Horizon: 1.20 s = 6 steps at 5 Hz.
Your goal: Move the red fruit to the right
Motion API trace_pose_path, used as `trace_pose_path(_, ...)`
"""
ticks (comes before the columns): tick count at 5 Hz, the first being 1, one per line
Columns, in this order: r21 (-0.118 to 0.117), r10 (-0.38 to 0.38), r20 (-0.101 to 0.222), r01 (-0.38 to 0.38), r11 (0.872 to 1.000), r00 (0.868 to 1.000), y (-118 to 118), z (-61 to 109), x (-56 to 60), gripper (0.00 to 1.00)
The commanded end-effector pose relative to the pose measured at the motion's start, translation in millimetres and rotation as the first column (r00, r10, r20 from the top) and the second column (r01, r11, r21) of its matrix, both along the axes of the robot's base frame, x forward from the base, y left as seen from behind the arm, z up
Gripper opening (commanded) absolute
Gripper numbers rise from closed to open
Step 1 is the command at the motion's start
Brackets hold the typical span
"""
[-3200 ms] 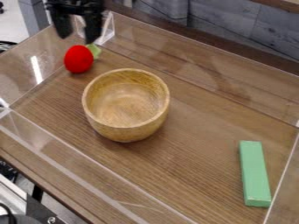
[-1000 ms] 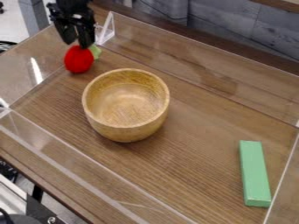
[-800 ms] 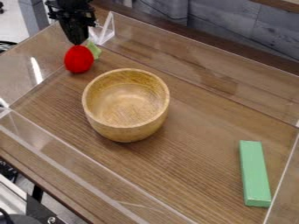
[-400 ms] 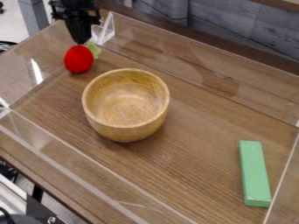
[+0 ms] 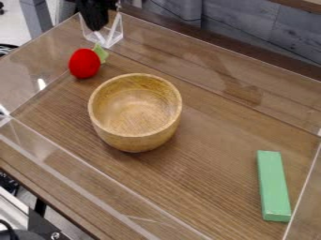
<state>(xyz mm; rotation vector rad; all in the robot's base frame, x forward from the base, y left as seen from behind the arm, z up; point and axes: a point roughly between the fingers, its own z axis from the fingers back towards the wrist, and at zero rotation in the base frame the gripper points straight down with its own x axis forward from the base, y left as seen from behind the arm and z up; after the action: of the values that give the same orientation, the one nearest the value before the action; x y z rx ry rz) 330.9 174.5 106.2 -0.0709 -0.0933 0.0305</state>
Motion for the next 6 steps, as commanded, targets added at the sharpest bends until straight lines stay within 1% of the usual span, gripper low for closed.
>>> trace_pose_path(1, 0.034, -0.002, 0.056, 0.001, 0.999, 0.998, -2.7, 15.9, -2.2, 0.00)
trace_pose_path(2, 0.033, -0.016, 0.050, 0.015, 0.999, 0.999, -4.3, 4.3, -1.3, 0.00)
trace_pose_path(3, 0.024, -0.031, 0.065, 0.029, 0.999, 0.997, -12.3, 8.9, 1.0, 0.00)
trace_pose_path(5, -0.005, 0.014, 0.105, -0.014, 1.000, 0.994, -38.6, 61.7, 11.0, 0.00)
trace_pose_path(6, -0.021, 0.019, 0.105, -0.017, 1.000, 0.994, -53.6, 67.7, 16.4, 0.00)
